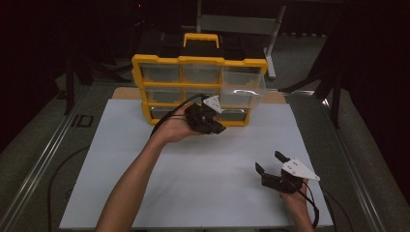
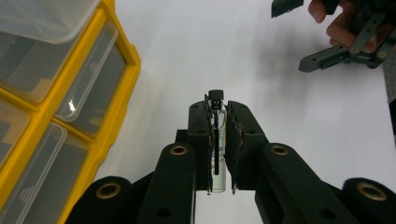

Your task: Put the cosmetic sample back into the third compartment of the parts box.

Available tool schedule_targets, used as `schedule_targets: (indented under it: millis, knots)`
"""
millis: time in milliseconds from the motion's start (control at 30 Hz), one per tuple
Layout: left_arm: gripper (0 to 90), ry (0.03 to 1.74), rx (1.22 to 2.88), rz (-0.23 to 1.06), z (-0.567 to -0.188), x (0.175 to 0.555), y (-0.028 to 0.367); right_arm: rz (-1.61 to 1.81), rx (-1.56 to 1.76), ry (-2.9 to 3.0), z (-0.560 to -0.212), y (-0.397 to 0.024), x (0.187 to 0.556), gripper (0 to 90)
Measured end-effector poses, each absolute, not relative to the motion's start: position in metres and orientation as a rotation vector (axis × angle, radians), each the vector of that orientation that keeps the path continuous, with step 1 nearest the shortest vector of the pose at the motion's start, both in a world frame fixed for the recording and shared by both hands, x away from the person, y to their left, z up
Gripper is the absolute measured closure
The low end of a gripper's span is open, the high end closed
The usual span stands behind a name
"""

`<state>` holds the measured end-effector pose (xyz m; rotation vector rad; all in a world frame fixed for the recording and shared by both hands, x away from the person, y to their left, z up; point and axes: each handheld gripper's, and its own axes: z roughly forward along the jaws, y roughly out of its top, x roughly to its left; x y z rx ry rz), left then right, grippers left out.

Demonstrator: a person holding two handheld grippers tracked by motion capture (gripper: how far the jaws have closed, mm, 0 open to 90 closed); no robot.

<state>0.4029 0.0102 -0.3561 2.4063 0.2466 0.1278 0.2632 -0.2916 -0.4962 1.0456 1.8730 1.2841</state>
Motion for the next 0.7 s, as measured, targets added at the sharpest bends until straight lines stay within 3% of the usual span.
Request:
schedule_targets:
  millis: [700]
  knots:
    - [81.8, 0.231, 2.343, 0.121, -0.329, 0.403, 0.015, 1.283, 1.049, 1.866, -0.495, -0.293, 0.263, 14.3]
